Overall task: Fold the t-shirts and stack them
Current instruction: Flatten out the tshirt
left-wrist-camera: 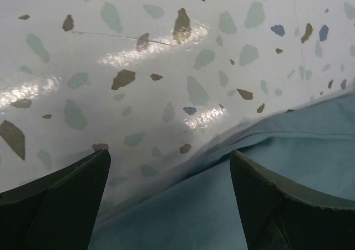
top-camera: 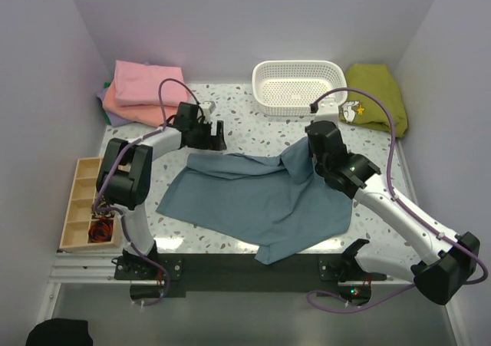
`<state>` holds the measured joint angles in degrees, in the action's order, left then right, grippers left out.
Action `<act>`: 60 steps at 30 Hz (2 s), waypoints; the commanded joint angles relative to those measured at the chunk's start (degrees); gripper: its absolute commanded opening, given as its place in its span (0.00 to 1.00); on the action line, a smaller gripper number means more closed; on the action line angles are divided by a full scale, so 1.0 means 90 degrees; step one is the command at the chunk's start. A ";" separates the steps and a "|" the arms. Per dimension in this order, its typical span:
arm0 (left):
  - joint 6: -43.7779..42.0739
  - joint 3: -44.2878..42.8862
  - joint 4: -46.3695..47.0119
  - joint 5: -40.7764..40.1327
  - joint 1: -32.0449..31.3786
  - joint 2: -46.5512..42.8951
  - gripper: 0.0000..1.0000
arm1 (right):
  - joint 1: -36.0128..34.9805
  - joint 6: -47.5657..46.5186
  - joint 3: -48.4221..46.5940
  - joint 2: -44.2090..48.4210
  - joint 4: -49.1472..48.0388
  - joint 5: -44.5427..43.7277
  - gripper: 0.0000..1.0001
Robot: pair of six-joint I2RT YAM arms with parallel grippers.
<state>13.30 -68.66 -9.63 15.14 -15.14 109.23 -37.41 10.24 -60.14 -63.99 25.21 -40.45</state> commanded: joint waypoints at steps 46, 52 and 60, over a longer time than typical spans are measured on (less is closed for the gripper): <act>-0.0619 -0.0750 -0.0434 0.0099 -0.0682 -0.1167 0.00 | 0.0416 0.0122 -0.0183 0.0614 0.0098 0.0500 0.02; -0.0257 -0.0603 -0.0531 -0.0830 -0.0730 -0.3296 0.00 | 0.0416 0.0180 -0.0349 0.1191 0.0440 0.0539 0.00; -0.0092 -0.1159 -0.1779 -0.1223 -0.1306 -0.5473 0.00 | 0.0416 0.0229 -0.0934 0.2380 0.1046 0.0734 0.00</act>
<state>10.39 -75.31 -18.79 6.76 -24.21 66.11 -34.00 11.44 -63.61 -48.34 32.29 -34.83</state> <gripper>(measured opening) 0.030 0.068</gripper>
